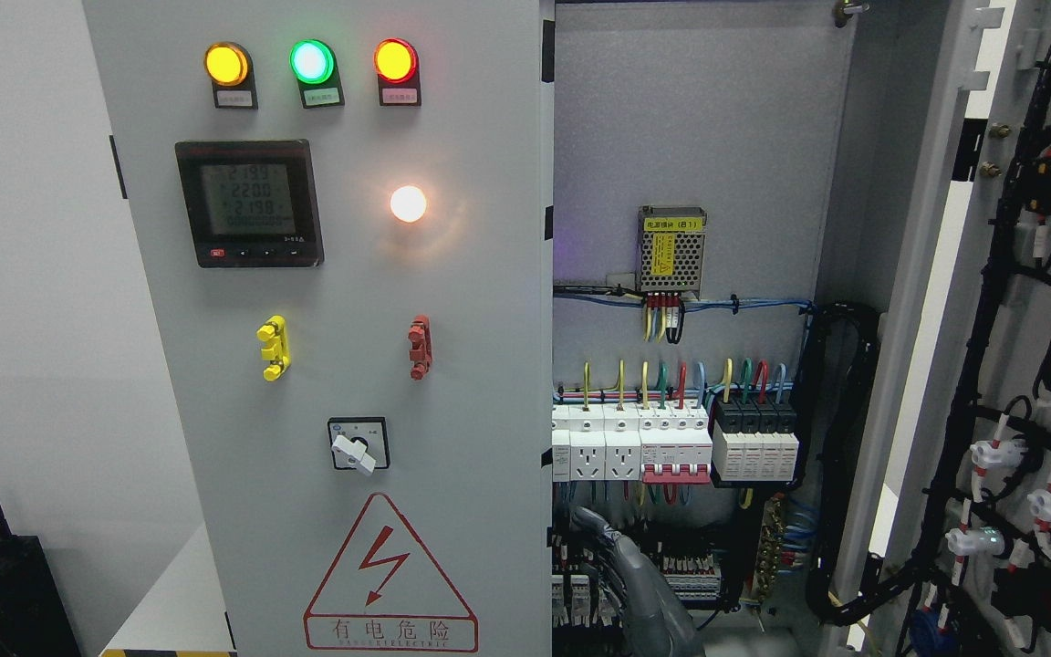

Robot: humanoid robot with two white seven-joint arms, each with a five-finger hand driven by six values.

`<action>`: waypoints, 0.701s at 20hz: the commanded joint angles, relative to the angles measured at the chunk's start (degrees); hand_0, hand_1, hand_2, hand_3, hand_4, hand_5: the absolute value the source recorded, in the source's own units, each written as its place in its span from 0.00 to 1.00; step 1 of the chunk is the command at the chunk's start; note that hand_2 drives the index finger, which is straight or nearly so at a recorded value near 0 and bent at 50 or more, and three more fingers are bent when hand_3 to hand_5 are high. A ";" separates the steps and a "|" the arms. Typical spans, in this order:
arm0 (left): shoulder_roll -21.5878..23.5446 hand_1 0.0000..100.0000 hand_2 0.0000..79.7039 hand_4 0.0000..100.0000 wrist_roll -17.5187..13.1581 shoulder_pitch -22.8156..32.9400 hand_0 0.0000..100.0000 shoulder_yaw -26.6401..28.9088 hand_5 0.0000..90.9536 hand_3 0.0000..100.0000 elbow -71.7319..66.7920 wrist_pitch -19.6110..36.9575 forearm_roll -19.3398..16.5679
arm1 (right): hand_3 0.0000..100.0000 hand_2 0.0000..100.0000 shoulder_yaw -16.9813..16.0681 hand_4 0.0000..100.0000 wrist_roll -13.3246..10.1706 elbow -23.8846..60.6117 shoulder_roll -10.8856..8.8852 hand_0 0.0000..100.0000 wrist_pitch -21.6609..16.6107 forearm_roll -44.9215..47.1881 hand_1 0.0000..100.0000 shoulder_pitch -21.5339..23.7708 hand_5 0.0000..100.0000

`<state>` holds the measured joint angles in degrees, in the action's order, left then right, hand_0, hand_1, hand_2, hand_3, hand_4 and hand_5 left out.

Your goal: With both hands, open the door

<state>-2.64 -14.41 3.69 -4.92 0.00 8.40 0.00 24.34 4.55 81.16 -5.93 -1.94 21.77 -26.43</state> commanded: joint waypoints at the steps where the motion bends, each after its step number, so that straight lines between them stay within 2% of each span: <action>1: 0.00 0.00 0.00 0.03 0.00 0.00 0.00 0.00 0.00 0.00 1.05 0.04 -1.40 | 0.00 0.00 0.71 0.00 1.51 -1.53 -0.05 0.00 0.18 0.29 0.00 -1.25 0.00; 14: 0.00 0.00 0.00 0.03 0.00 0.00 0.00 0.00 0.00 0.00 1.05 0.04 -1.40 | 0.00 0.00 0.71 0.00 1.86 -3.99 -0.13 0.00 0.18 0.64 0.00 -3.72 0.00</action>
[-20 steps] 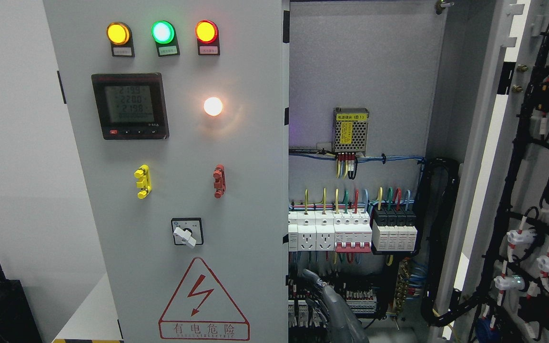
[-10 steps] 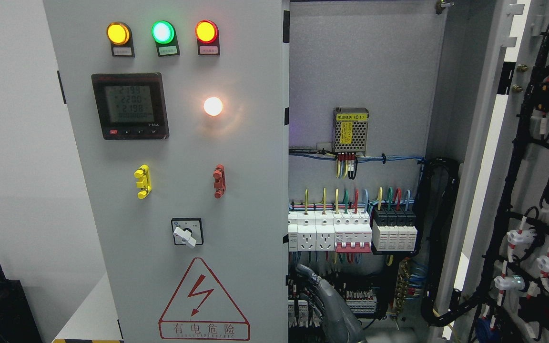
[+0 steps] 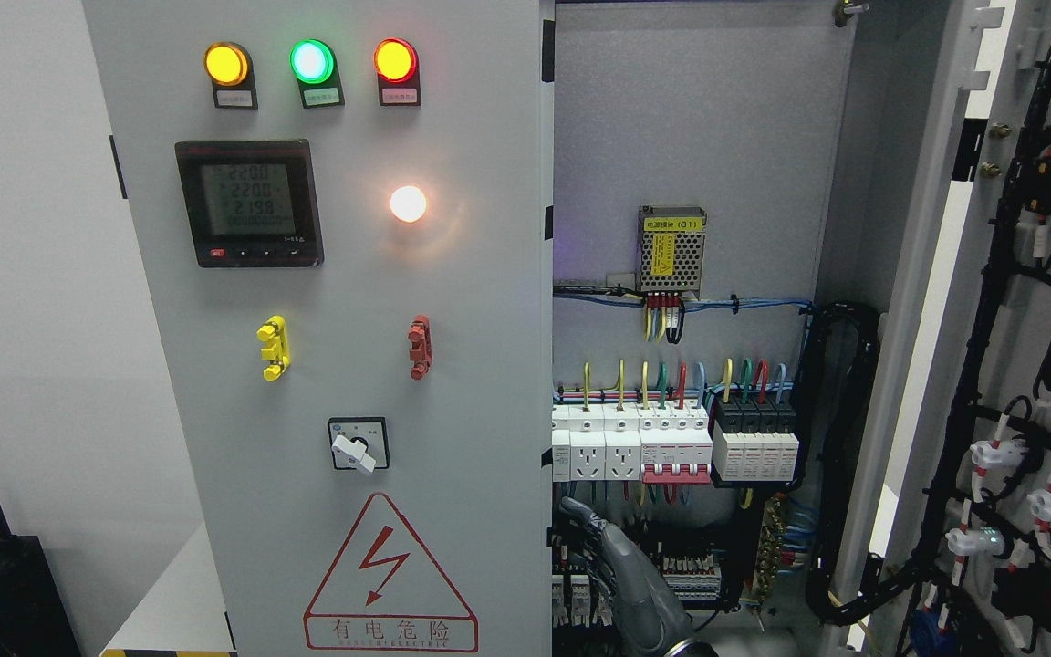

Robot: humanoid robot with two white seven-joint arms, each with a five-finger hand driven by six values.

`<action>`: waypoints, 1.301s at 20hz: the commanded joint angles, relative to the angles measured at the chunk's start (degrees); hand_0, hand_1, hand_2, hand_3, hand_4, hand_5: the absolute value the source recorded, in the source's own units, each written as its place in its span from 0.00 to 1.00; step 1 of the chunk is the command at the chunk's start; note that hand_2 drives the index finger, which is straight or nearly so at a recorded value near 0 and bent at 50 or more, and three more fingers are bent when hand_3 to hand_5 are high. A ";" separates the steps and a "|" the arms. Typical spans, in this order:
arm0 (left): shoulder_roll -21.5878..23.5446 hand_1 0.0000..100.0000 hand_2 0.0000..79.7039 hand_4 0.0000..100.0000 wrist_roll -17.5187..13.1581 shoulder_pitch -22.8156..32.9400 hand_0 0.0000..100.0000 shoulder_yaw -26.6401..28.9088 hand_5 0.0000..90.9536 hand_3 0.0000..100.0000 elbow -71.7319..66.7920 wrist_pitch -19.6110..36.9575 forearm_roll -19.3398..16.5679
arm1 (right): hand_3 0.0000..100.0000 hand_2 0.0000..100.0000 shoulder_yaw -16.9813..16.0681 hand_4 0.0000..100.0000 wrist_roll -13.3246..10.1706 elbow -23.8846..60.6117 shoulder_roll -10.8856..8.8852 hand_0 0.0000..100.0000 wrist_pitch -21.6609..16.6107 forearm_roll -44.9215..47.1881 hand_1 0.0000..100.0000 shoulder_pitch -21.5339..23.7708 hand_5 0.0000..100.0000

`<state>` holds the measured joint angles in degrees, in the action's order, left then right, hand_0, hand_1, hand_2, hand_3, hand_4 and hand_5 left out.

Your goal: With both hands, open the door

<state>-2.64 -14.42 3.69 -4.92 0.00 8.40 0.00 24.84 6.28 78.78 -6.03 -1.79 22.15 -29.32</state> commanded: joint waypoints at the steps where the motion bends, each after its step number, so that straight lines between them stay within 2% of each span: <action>1: 0.00 0.00 0.00 0.03 0.00 0.00 0.00 0.00 0.00 0.00 1.05 0.03 -1.40 | 0.00 0.00 0.21 0.00 0.31 -1.62 -0.03 0.00 0.04 1.04 0.00 -0.82 0.00; 19: 0.00 0.00 0.00 0.03 0.00 0.00 0.00 0.00 0.00 0.00 1.05 0.03 -1.40 | 0.00 0.00 0.38 0.00 0.84 -1.62 -0.74 0.00 0.12 5.00 0.00 -1.26 0.00; 22: 0.00 0.00 0.00 0.03 0.00 0.00 0.00 0.00 0.00 0.00 1.05 0.03 -1.40 | 0.00 0.00 0.38 0.00 3.03 -1.70 -0.74 0.00 0.12 5.00 0.00 -1.35 0.00; 26: 0.00 0.00 0.00 0.03 0.00 0.00 0.00 0.00 0.00 0.00 1.05 0.03 -1.40 | 0.00 0.00 0.29 0.00 3.21 -1.70 -0.83 0.00 1.52 5.18 0.00 -1.35 0.00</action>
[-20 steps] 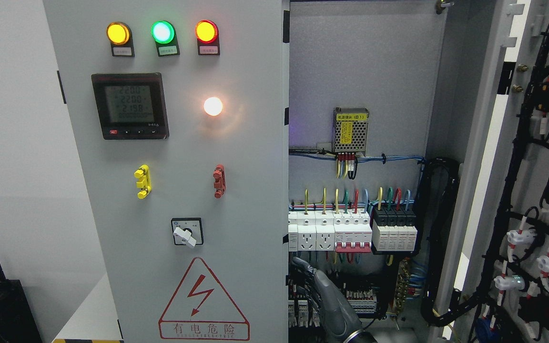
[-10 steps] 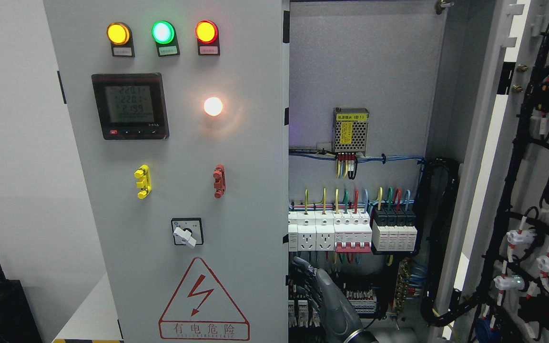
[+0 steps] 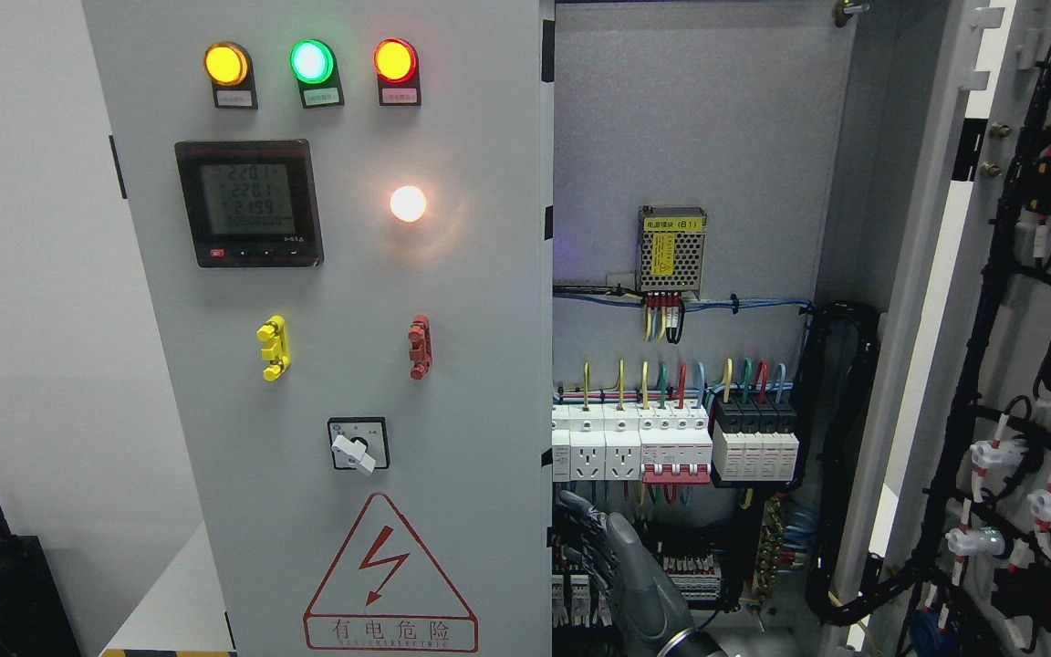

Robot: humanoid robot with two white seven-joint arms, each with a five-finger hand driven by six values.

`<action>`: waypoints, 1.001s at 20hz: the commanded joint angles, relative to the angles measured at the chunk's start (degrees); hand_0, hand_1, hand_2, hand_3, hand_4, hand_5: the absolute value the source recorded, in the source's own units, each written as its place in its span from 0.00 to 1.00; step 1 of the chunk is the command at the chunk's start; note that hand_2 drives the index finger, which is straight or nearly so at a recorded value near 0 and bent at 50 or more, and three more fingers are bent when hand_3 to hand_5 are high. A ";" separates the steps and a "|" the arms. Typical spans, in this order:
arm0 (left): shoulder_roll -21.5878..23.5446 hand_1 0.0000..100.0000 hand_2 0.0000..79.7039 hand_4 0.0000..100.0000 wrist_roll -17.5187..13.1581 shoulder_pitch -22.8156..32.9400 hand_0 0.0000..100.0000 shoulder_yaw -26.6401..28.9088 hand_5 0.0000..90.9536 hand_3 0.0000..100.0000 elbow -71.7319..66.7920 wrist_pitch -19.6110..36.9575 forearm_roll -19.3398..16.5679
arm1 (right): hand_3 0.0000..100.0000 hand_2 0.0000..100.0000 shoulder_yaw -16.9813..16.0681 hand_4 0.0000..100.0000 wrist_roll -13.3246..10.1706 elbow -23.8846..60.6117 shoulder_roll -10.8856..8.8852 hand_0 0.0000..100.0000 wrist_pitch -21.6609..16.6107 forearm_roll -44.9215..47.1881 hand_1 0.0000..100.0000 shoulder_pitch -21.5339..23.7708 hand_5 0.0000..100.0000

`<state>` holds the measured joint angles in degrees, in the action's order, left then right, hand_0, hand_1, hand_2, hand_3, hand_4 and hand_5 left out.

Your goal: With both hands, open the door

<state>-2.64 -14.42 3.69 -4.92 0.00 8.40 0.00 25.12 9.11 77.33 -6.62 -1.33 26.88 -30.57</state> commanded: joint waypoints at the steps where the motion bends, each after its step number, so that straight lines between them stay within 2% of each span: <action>1: 0.00 0.00 0.00 0.03 0.01 0.00 0.00 0.00 0.00 0.00 1.05 0.04 -1.40 | 0.00 0.00 0.01 0.00 0.38 -0.34 -0.23 0.00 1.50 1.07 0.00 -0.10 0.00; 16: 0.00 0.00 0.00 0.03 0.01 0.00 0.00 0.00 0.00 0.00 1.05 0.04 -1.40 | 0.00 0.00 0.01 0.00 0.56 -1.22 -0.15 0.00 2.56 1.60 0.00 -2.65 0.00; 20: 0.00 0.00 0.00 0.03 0.01 0.00 0.00 0.00 0.00 0.00 1.05 0.04 -1.40 | 0.00 0.00 0.01 0.00 2.66 -1.22 -0.06 0.00 2.65 1.60 0.00 -2.91 0.00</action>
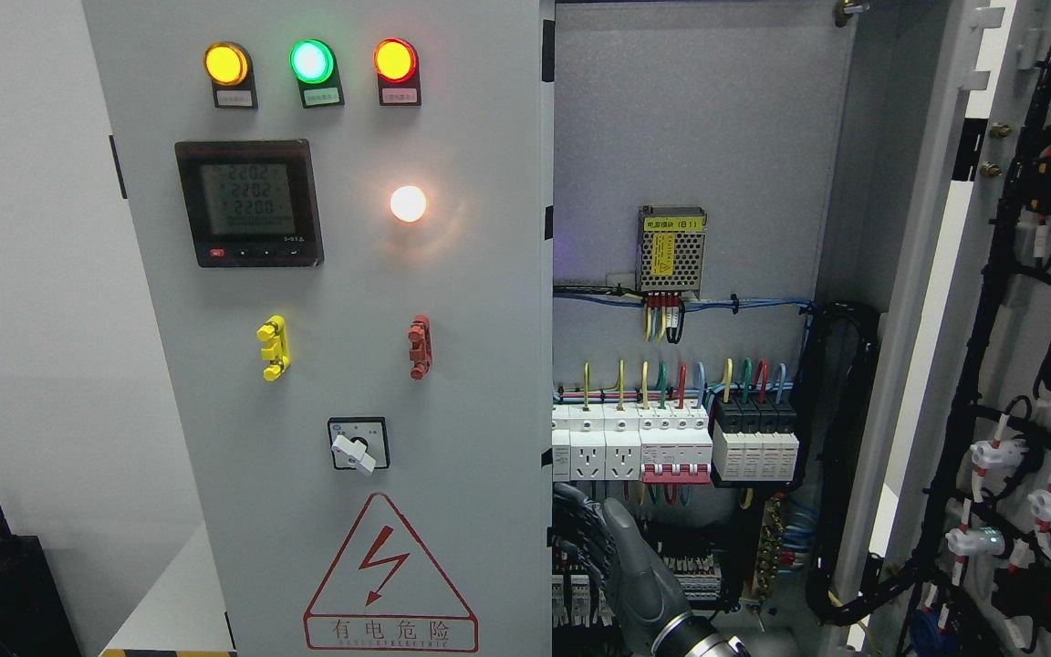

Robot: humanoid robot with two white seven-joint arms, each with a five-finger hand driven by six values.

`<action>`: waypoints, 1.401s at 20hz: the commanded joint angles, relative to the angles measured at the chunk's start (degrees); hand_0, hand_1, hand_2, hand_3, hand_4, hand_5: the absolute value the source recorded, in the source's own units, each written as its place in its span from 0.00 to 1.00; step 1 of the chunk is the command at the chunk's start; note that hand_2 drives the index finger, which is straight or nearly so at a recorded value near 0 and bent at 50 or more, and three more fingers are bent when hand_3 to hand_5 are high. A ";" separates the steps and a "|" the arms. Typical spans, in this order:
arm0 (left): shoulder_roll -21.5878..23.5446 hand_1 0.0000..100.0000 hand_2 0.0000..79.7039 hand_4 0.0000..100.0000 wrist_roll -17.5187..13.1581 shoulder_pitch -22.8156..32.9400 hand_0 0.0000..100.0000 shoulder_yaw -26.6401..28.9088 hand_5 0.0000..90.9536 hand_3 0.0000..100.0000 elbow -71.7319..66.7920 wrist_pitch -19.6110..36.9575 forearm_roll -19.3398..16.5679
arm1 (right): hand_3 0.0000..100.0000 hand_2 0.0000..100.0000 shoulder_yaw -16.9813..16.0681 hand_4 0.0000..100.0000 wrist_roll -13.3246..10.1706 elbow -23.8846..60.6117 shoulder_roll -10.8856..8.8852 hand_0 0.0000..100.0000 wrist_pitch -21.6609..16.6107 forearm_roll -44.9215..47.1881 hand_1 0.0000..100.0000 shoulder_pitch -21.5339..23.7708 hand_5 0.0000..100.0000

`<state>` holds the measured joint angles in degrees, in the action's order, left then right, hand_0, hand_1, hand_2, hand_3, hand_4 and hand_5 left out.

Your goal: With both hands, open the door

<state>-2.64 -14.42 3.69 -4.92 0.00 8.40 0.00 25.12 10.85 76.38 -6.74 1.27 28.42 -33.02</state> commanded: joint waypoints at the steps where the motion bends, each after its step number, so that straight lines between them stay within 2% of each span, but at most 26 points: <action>1: 0.00 0.00 0.00 0.03 0.00 0.00 0.00 0.00 0.00 0.00 1.05 0.04 -1.40 | 0.00 0.00 0.02 0.00 1.02 -0.26 0.06 0.00 0.39 0.06 0.00 -0.47 0.00; 8: 0.00 0.00 0.00 0.03 0.00 0.00 0.00 0.00 0.00 0.00 1.05 0.04 -1.40 | 0.00 0.00 0.02 0.00 1.19 -0.26 -0.03 0.00 2.68 3.58 0.00 -1.70 0.00; 14: 0.00 0.00 0.00 0.03 0.00 0.00 0.00 0.00 0.00 0.00 1.05 0.04 -1.40 | 0.00 0.00 0.02 0.00 1.37 -0.35 -0.03 0.00 2.68 3.66 0.00 -1.70 0.00; 17: 0.00 0.00 0.00 0.03 0.00 0.00 0.00 0.00 0.00 0.00 1.05 0.04 -1.40 | 0.00 0.00 0.02 0.00 3.82 -0.26 -0.03 0.00 2.77 3.66 0.00 -1.70 0.00; 28: 0.00 0.00 0.00 0.03 0.00 0.00 0.00 0.00 0.00 0.00 1.05 0.04 -1.40 | 0.00 0.00 0.02 0.00 4.18 -0.35 -0.03 0.00 2.94 3.75 0.00 -1.96 0.00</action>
<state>-2.64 -14.42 3.69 -4.92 0.00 8.40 0.00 25.14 14.98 76.10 -6.76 4.15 32.10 -34.80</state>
